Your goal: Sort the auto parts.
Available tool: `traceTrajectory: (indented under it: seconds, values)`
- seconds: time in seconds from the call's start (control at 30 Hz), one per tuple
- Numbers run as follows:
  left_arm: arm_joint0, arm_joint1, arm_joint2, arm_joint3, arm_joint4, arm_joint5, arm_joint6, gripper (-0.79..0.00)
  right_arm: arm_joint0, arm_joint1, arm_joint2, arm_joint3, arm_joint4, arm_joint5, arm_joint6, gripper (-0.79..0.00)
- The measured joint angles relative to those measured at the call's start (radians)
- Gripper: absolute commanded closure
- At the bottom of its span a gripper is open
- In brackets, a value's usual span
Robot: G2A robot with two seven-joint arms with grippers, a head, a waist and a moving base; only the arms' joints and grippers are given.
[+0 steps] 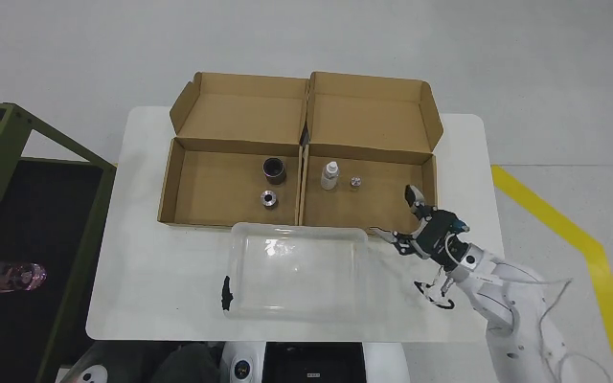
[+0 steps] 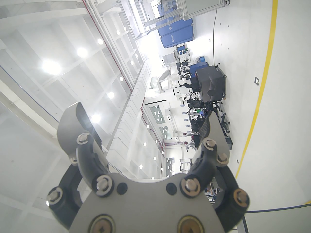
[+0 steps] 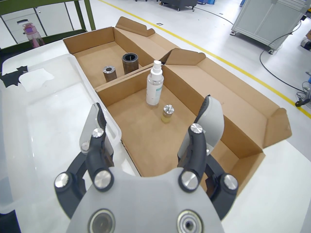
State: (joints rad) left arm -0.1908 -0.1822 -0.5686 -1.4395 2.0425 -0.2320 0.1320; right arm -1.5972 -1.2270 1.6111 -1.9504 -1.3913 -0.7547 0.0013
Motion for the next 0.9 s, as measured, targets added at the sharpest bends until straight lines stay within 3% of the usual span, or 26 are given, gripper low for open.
traceTrajectory:
  seconds: [0.27, 0.37, 0.9]
  values:
    - [0.000, 0.000, 0.000, 0.000, 0.000, 0.000, 0.000, -0.785, -0.080, 0.013, 0.116, 0.052, -0.024, 0.050, -0.150, -0.714]
    - [0.000, 0.000, 0.000, 0.000, 0.000, 0.000, 0.000, -0.785, -0.106, 0.017, 0.153, 0.072, -0.033, 0.063, -0.198, -0.785]
    - [0.000, 0.000, 0.000, 0.000, 0.000, 0.000, 0.000, -0.785, -0.195, 0.031, 0.249, 0.120, -0.046, 0.092, -0.335, -0.785]
